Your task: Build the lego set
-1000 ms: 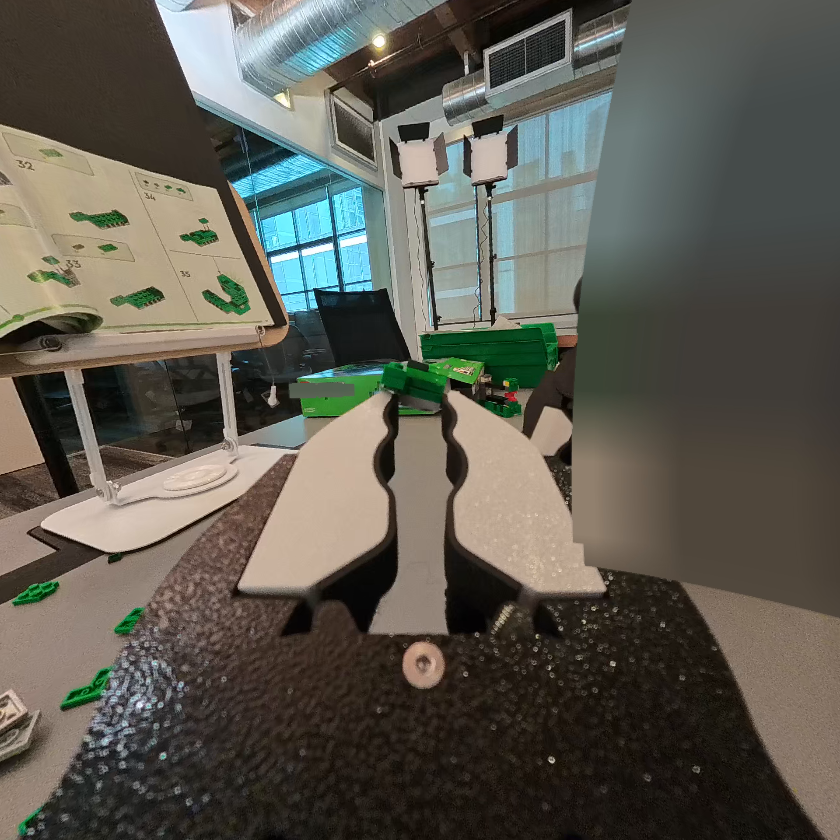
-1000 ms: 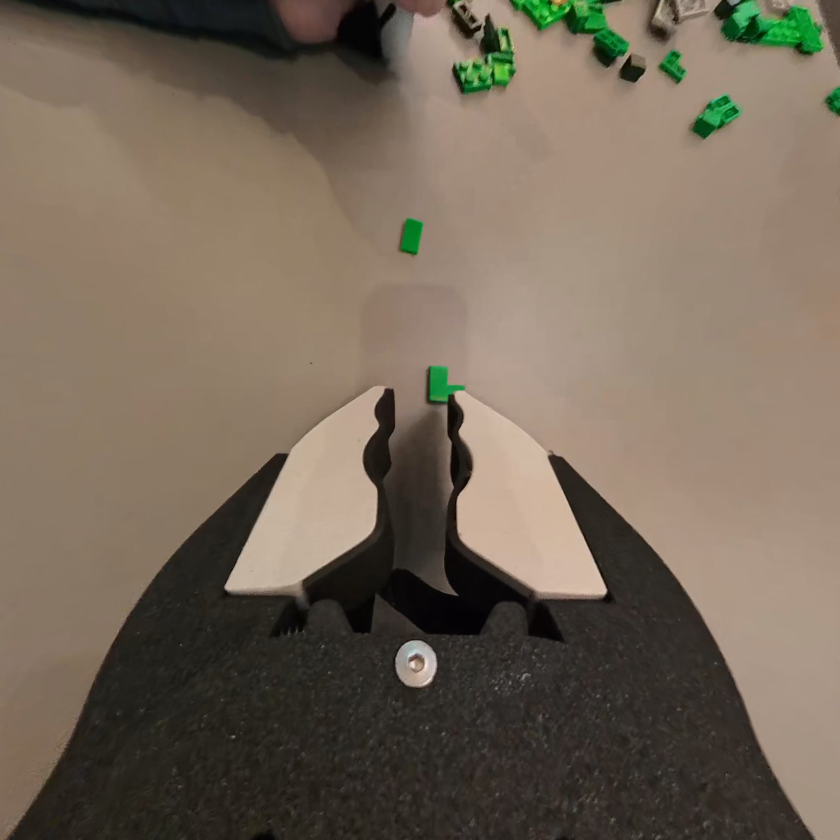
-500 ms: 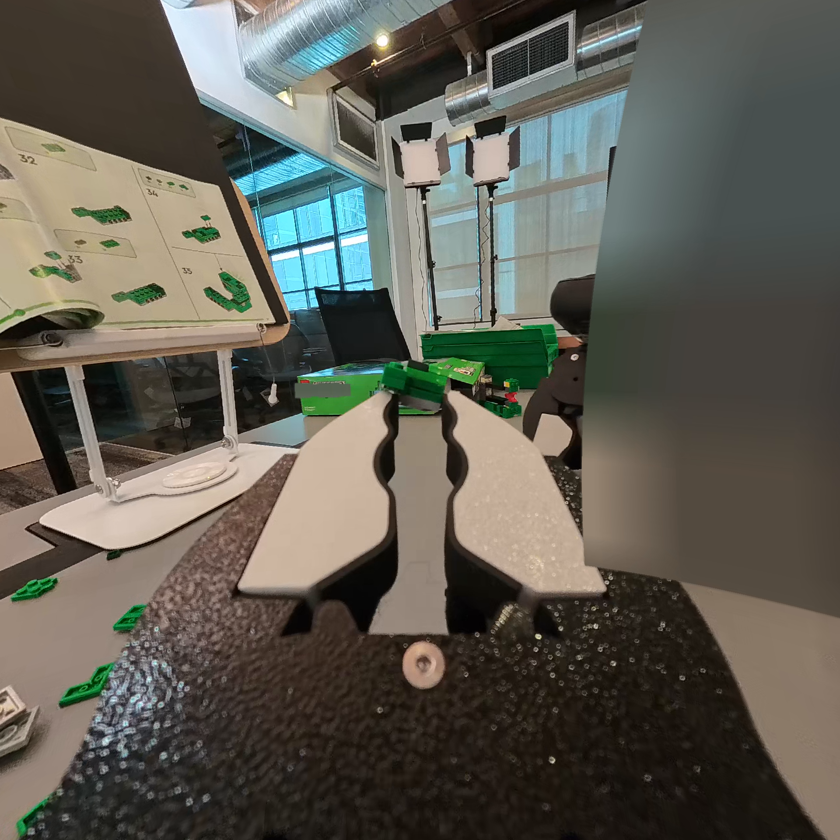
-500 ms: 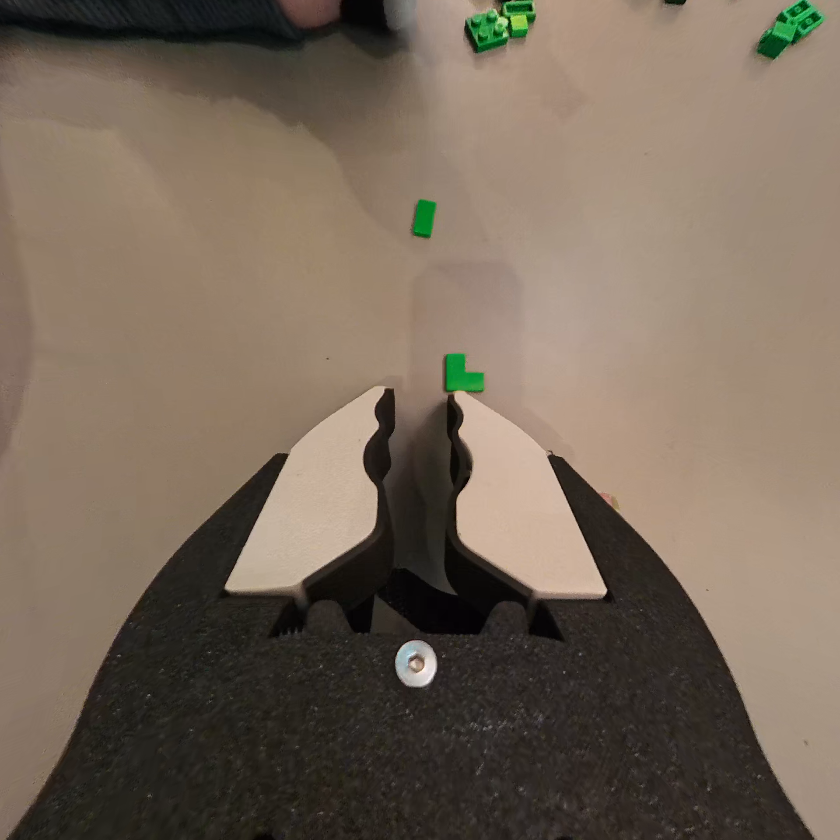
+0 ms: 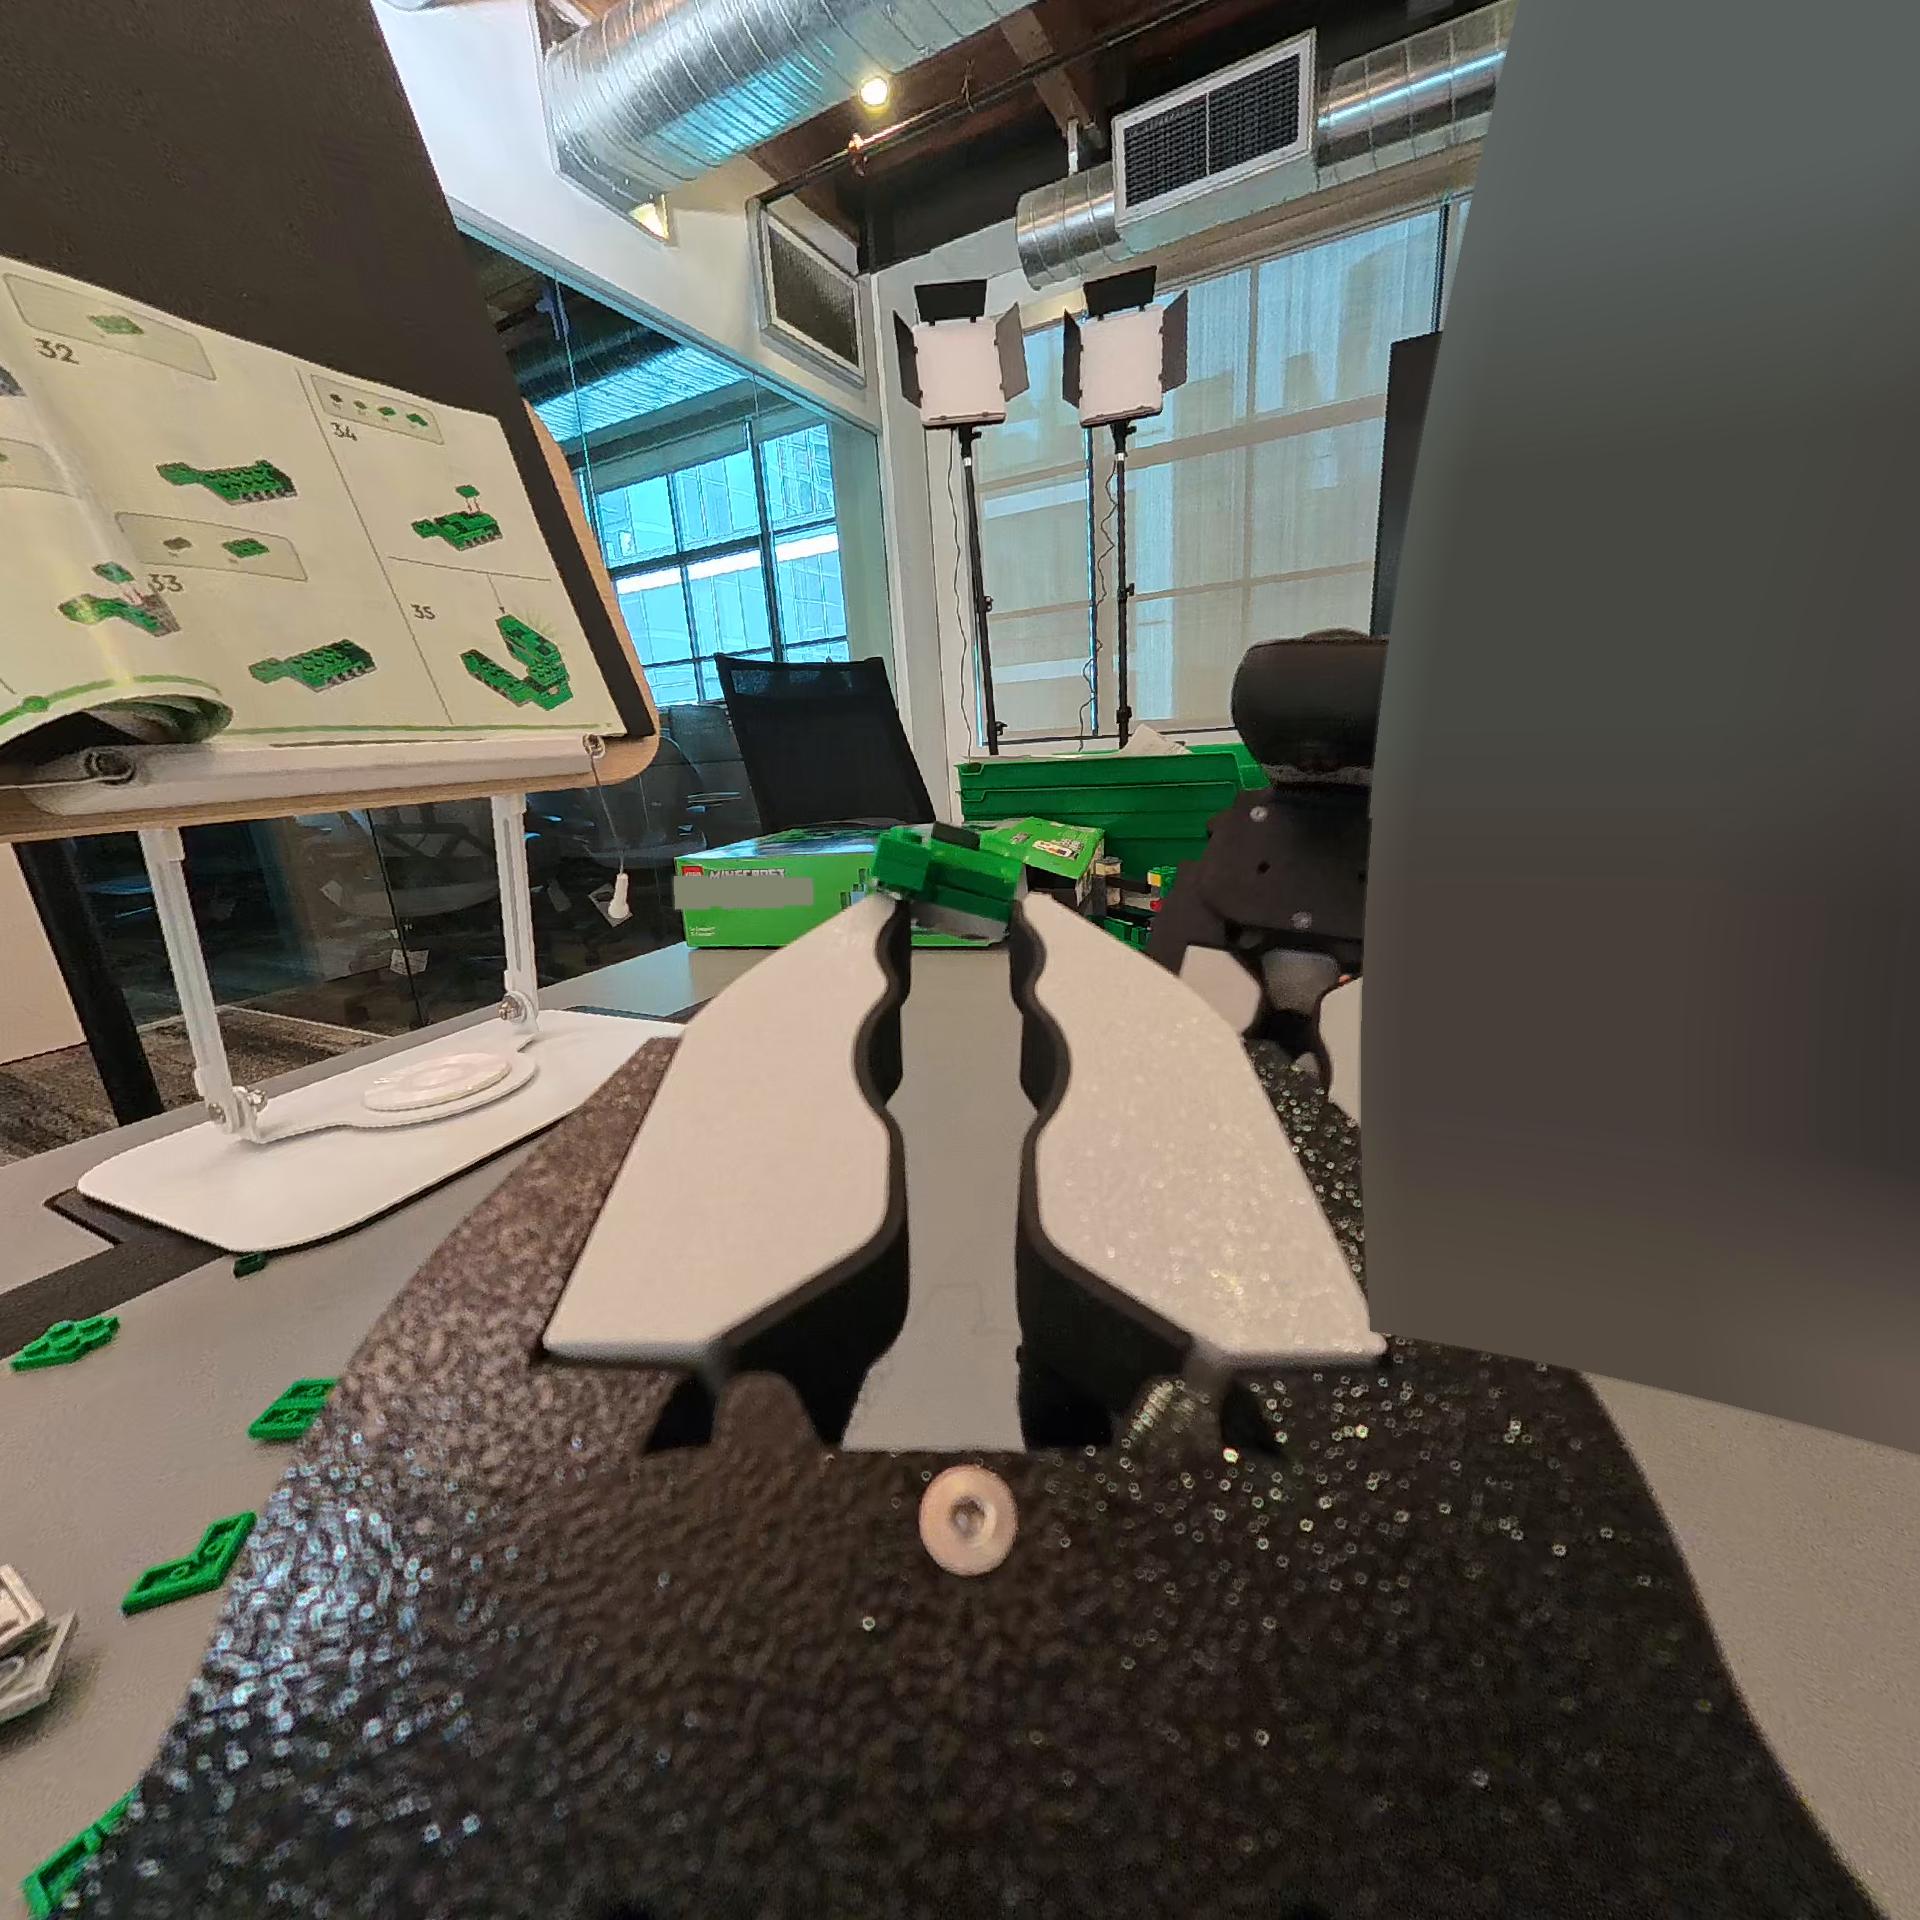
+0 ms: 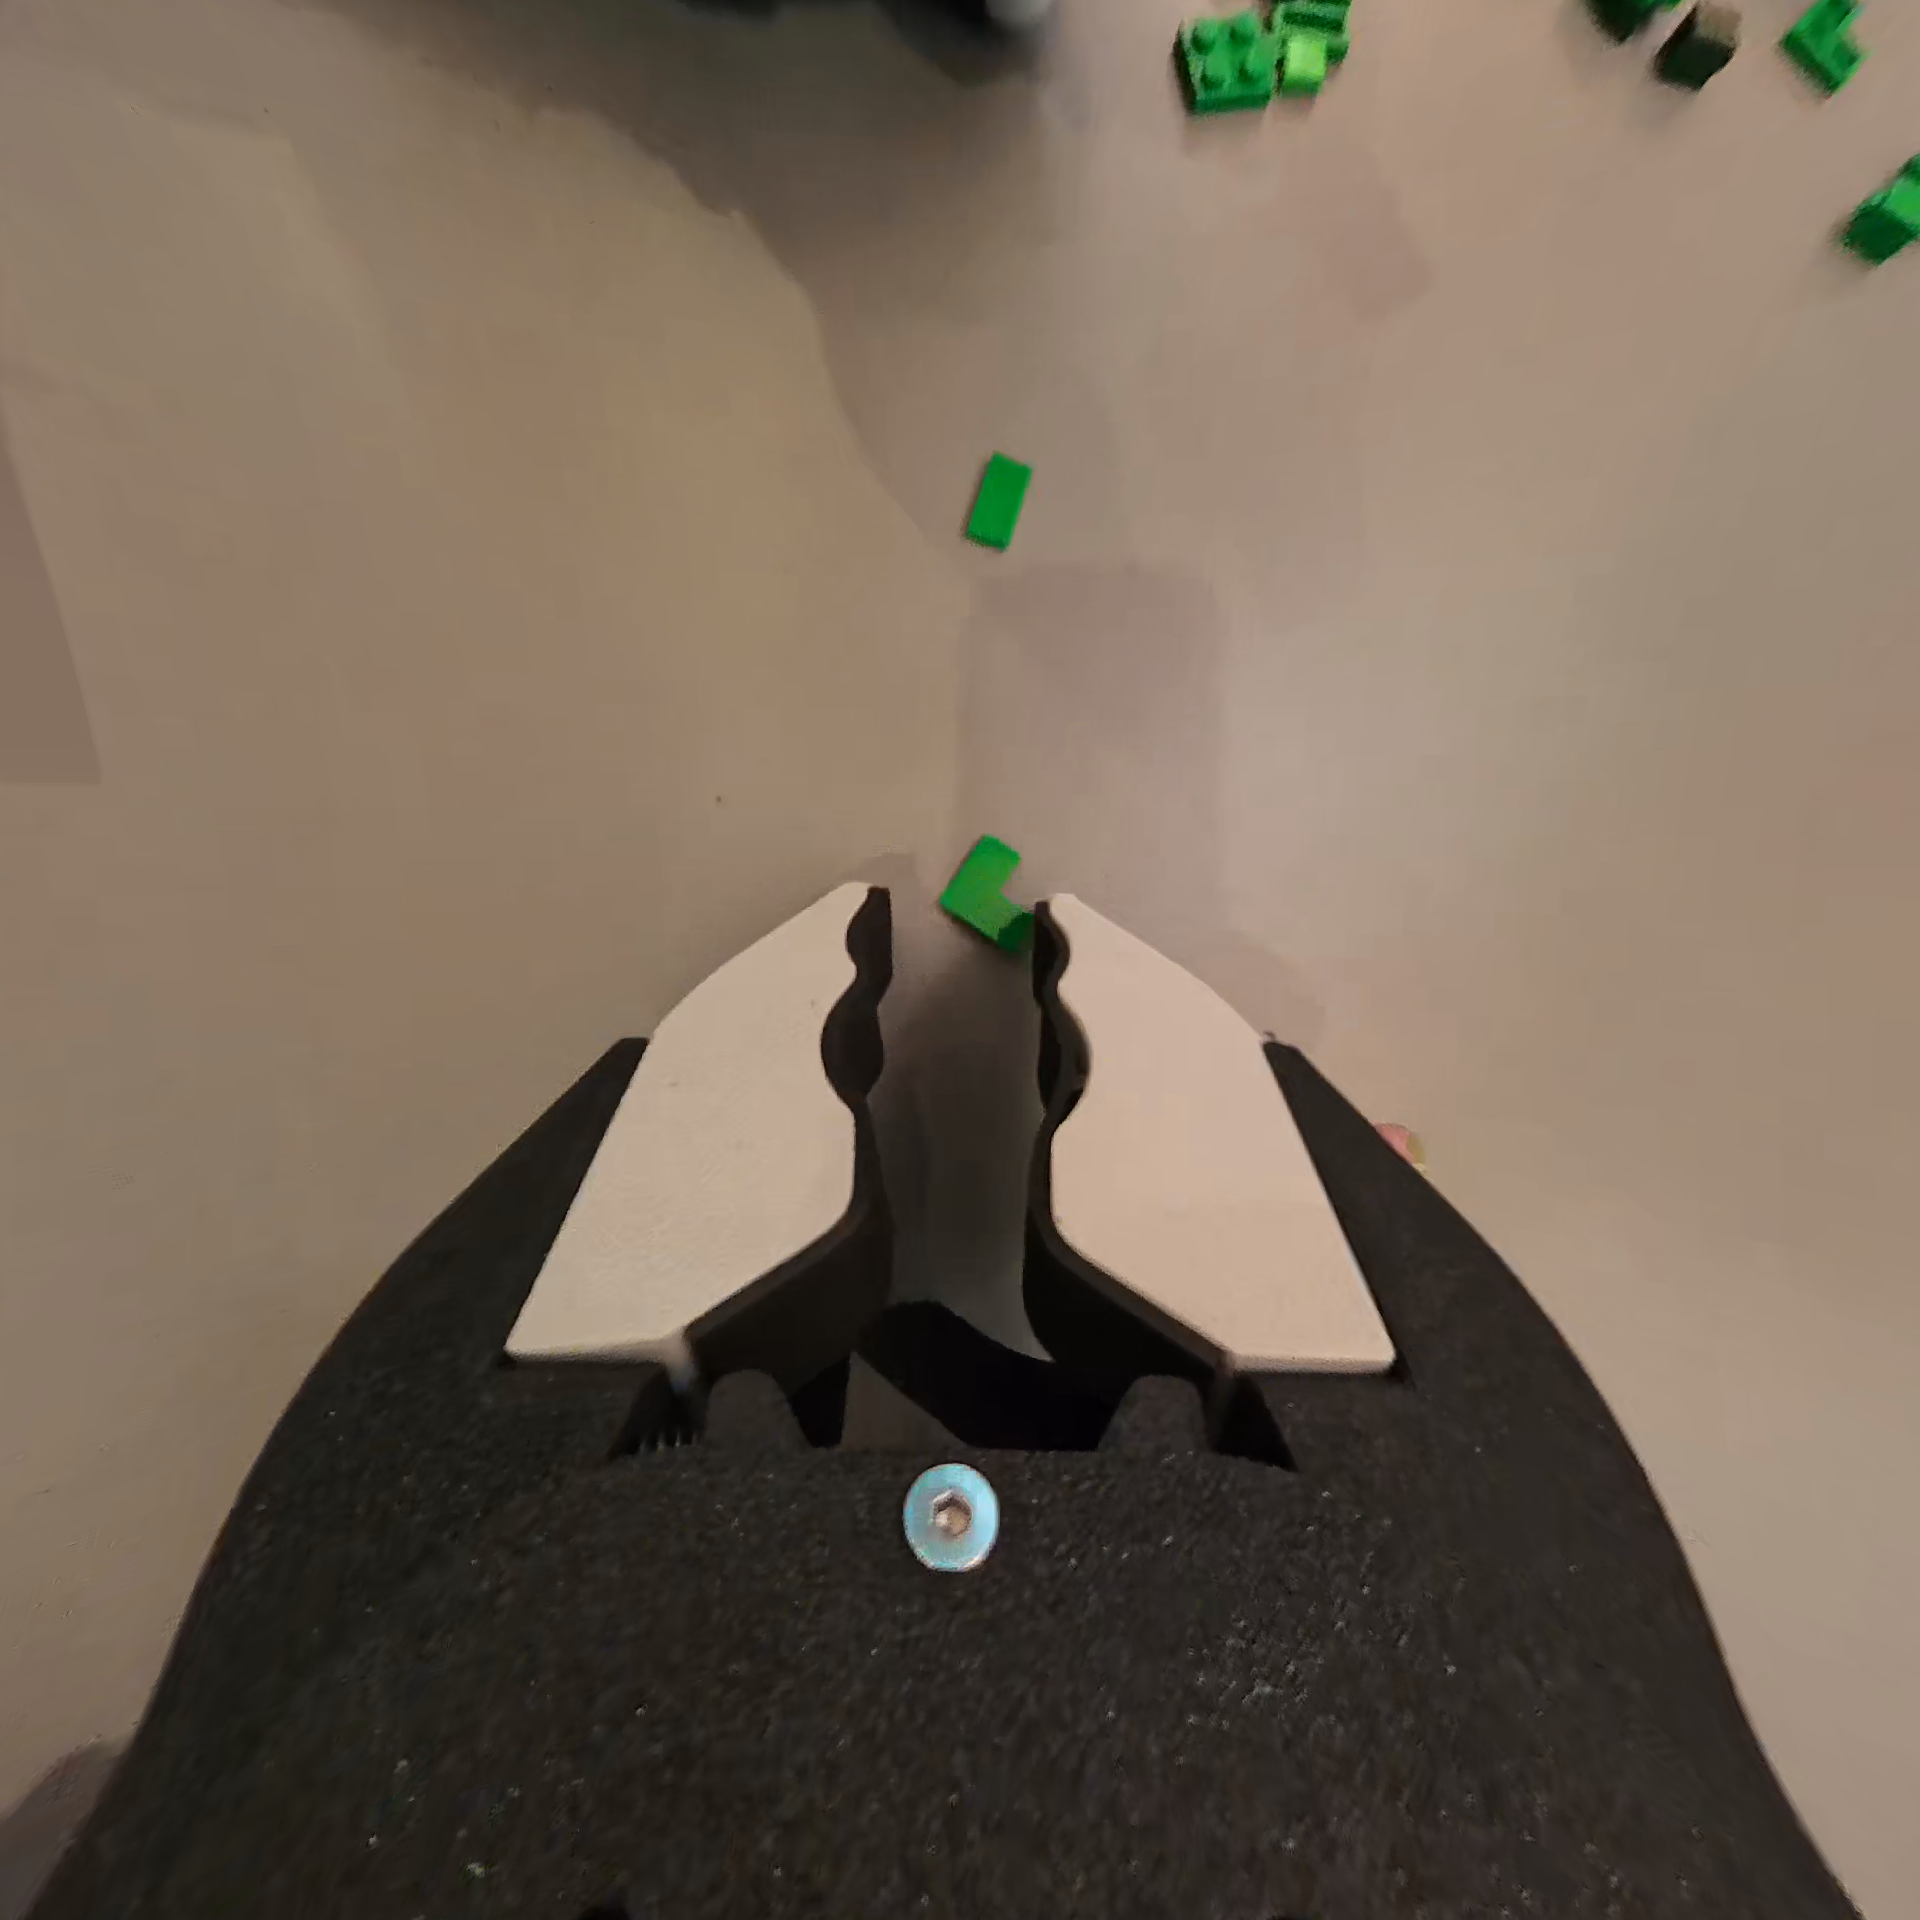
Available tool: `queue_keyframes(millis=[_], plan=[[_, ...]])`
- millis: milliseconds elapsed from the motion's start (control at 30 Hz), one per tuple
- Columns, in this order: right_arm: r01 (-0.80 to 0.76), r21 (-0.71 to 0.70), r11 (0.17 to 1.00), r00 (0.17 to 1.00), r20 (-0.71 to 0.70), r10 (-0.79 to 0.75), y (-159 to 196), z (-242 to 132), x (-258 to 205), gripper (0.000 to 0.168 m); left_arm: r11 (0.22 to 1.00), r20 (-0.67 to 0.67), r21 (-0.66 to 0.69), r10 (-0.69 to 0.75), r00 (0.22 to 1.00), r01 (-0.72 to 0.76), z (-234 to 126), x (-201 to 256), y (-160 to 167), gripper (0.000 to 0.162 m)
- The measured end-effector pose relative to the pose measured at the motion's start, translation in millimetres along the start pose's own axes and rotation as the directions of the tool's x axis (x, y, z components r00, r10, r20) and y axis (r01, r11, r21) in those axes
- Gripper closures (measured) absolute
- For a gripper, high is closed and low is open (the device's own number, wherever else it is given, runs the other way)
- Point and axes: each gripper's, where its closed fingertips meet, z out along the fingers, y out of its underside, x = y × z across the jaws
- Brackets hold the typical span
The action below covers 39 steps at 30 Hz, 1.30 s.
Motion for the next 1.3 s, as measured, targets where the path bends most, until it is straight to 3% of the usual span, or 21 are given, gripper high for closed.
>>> queue_keyframes(millis=[100,333,767,1300], plan=[[-0.040,-0.001,0.999,0.995,0.089,0.039,-0.2,-7.2,-17.0,0.148,1.000,0.000,0.000,-0.001,1.000,0.001,0.0,-0.1,0.2,0.145],[0.002,0.045,0.999,0.999,-0.054,0.001,2.3,-12.5,-6.3,0.147,1.000,0.001,0.001,-0.008,1.000,0.008,0.2,-0.4,0.3,0.145],[0.027,0.071,0.997,0.998,-0.051,-0.023,0.6,-0.2,-8.8,0.160,1.000,0.000,0.001,-0.010,1.000,0.010,0.3,-0.5,0.5,0.145],[0.055,0.072,0.996,0.993,-0.111,-0.047,2.2,-6.4,0.8,0.161,1.000,0.001,0.000,-0.013,1.000,0.013,0.3,-0.9,0.7,0.145]])
